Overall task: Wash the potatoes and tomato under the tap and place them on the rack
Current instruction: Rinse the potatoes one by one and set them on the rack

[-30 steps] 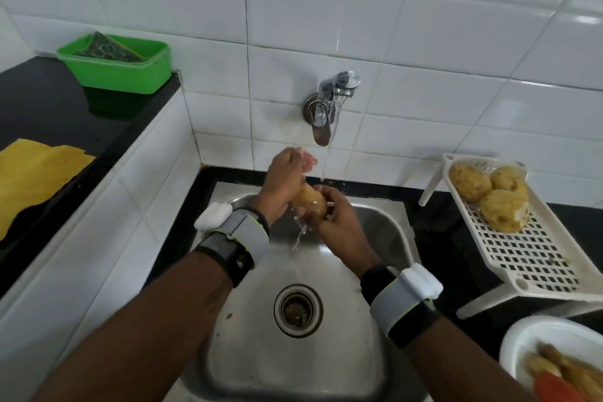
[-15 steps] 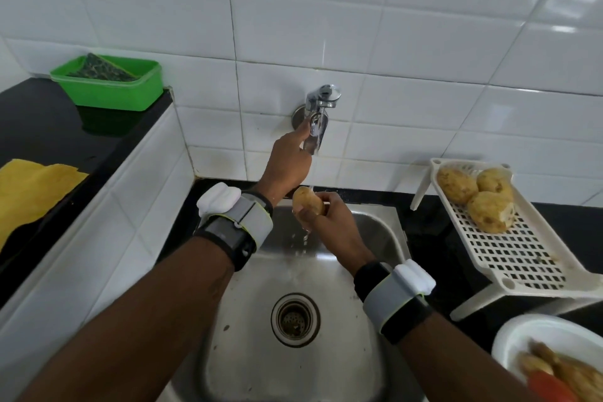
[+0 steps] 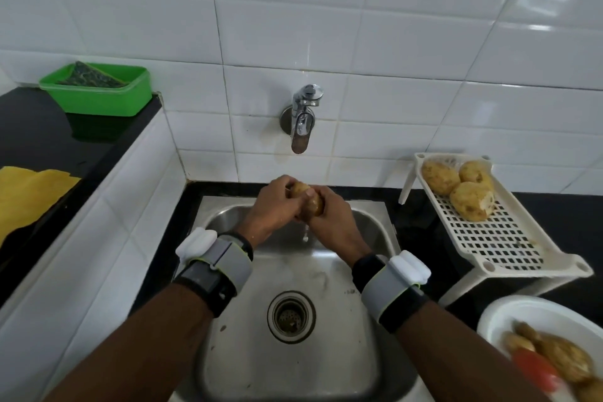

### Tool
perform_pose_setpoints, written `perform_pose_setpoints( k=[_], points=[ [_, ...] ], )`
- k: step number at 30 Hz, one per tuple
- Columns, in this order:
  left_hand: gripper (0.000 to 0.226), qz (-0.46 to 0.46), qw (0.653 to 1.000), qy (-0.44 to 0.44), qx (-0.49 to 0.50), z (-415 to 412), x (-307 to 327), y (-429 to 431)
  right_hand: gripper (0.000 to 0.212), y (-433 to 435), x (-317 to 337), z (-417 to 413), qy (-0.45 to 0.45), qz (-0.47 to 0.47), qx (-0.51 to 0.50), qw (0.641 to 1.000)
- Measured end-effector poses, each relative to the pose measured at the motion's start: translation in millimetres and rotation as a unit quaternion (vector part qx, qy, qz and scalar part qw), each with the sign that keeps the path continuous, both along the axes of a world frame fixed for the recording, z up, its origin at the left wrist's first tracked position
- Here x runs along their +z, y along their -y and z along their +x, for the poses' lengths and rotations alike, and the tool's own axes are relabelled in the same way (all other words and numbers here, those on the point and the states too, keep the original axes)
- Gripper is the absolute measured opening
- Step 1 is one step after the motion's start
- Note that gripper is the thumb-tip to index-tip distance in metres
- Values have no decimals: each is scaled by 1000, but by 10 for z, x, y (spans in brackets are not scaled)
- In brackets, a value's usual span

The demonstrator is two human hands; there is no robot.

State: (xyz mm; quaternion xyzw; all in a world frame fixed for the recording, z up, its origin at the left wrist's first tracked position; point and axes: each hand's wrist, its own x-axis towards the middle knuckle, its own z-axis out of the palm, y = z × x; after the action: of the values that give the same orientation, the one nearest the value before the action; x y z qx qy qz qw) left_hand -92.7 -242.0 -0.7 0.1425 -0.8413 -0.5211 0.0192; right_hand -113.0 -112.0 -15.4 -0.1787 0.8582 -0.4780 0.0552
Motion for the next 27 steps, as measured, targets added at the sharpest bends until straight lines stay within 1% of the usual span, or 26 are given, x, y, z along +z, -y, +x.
perform_pose_setpoints(
  k=[2,4,8,13,16,18,20,23,25,27],
  points=[
    [40,-16,999,-31,-7,-11,55,-42,48,-35,38,15,-19,-12,-11,1000],
    [40,-26,999,-45,-8,-4,85,-86,49,-68,45,27,-28,-17,-15,999],
    [38,-46,999,-12,-12,78,-16,-191,47,-176,-89,99,-29,7,-7,1000],
    [38,-41,999,-34,-11,58,18,-256,47,-275,-64,113,-19,-30,-9,999],
    [40,-32,999,7,-14,63,-25,-289,58,-358,-39,98,12,22,30,999],
    [41,-27,999,31,-6,88,-74,-342,68,-425,-48,103,-6,47,37,998],
    [40,-4,1000,23,2,75,-64,-443,71,-497,-23,114,-48,59,17,997],
    [34,64,998,-24,5,-27,75,-671,59,-709,131,76,-75,52,-28,995],
    [31,96,994,-58,-19,-137,194,-886,50,-974,274,17,-99,41,-57,993],
    [30,120,989,-72,-48,-230,294,-1087,48,-1253,422,-39,-126,53,-87,987]
  ],
)
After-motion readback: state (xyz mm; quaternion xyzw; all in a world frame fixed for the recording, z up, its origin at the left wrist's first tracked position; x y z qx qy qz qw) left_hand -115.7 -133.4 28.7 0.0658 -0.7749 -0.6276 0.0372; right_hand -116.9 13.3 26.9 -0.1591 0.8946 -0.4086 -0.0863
